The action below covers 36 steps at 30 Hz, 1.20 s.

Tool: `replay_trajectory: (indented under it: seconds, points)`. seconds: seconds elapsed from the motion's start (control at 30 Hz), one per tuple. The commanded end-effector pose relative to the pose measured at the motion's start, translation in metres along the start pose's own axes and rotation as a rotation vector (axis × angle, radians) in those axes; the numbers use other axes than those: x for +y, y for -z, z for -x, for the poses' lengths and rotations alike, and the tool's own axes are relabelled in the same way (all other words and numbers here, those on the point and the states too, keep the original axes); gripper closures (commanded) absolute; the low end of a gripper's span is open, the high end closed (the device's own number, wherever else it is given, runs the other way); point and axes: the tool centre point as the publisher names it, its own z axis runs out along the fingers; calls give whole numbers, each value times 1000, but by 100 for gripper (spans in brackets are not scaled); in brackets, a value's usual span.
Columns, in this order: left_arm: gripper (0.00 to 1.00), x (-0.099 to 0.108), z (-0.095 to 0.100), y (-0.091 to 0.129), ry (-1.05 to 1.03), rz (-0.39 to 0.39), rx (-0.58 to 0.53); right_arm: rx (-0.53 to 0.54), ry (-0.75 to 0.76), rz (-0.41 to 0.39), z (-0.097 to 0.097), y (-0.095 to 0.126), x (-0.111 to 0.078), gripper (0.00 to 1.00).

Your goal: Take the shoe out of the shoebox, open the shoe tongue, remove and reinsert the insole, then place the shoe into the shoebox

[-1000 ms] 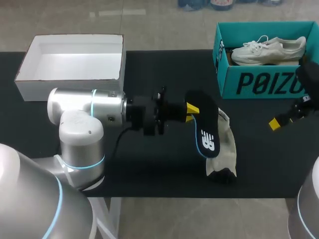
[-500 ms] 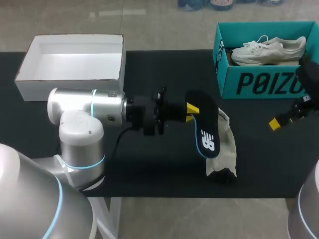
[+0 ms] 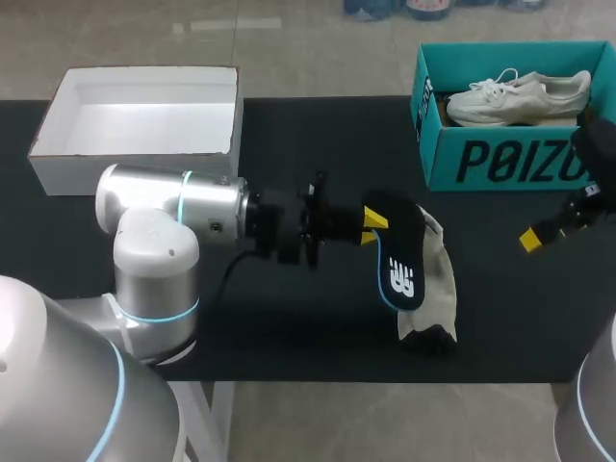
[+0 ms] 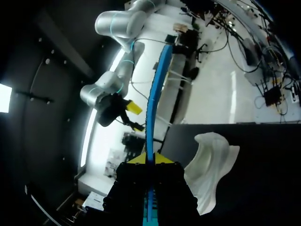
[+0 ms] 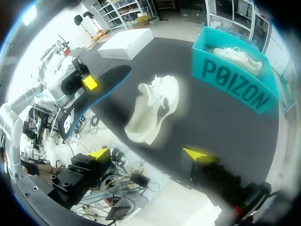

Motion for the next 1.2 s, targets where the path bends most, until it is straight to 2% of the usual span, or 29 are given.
replay_trajectory:
  seconds: [0.03, 0.3, 0.57, 0.87, 1.2]
  points:
    - [100, -6, -4, -5, 49, -15, 11, -4, -1, 2, -1, -1, -2, 0]
    - [100, -29, -28, -35, 187, -80, 9, -4, -1, 2, -1, -1, -2, 0]
    - [100, -47, -50, -46, 261, -108, -1, -4, -1, 2, -1, -1, -2, 0]
    - [100, -33, -56, -48, 276, -105, -3, -4, -1, 2, -1, -1, -2, 0]
    - [100, -17, -56, -71, 276, -166, -8, -4, -1, 2, -1, -1, -2, 0]
